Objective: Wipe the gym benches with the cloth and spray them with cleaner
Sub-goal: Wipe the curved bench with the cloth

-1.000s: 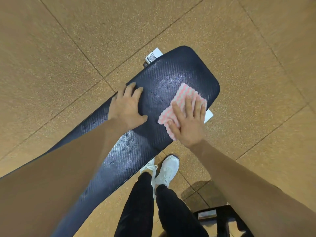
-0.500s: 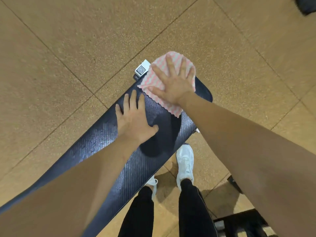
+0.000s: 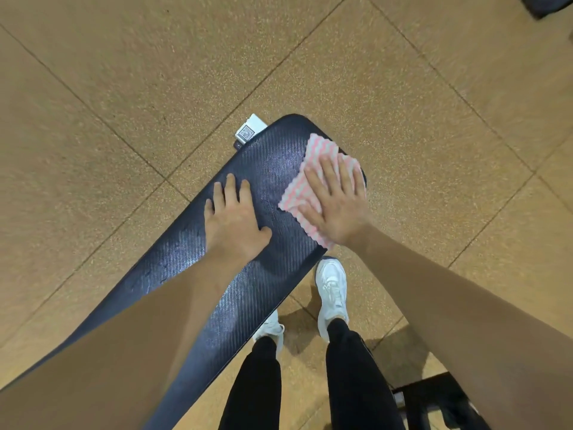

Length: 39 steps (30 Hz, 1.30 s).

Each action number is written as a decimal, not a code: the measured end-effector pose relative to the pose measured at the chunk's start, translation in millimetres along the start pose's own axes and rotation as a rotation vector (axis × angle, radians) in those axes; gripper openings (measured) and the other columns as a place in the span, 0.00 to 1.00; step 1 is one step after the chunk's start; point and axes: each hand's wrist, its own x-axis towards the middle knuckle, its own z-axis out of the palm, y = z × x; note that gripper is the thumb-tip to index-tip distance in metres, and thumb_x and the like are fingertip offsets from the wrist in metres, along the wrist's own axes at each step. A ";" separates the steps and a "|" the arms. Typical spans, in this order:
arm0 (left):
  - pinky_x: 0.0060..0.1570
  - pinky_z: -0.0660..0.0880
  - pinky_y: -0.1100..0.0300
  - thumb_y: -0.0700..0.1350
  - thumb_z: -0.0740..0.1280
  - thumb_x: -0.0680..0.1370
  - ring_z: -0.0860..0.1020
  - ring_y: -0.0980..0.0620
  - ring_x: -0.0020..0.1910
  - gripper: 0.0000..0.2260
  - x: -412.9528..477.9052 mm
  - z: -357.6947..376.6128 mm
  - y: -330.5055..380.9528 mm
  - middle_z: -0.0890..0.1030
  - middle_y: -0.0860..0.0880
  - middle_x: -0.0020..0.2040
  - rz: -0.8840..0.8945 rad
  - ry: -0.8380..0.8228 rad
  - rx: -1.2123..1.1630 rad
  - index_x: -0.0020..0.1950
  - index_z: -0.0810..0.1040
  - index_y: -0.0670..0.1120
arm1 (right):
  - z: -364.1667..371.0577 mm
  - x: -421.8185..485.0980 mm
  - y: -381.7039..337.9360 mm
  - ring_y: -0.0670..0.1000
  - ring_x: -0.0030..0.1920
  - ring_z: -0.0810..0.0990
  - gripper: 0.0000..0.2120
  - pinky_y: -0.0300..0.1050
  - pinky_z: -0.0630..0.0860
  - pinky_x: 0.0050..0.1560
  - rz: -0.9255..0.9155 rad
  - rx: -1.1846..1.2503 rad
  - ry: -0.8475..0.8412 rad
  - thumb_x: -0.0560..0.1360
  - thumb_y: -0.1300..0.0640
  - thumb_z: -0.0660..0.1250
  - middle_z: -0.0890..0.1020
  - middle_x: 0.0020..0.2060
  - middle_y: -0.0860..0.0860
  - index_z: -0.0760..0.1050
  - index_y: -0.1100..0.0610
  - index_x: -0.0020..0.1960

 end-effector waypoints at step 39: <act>0.60 0.71 0.46 0.60 0.48 0.85 0.76 0.42 0.61 0.19 183.4 -56.9 55.7 0.79 0.45 0.62 0.146 -0.169 -0.137 0.66 0.69 0.51 | -64.3 144.2 59.5 0.50 0.47 0.84 0.13 0.49 0.81 0.51 0.043 0.929 -0.330 0.81 0.46 0.65 0.85 0.49 0.50 0.79 0.51 0.62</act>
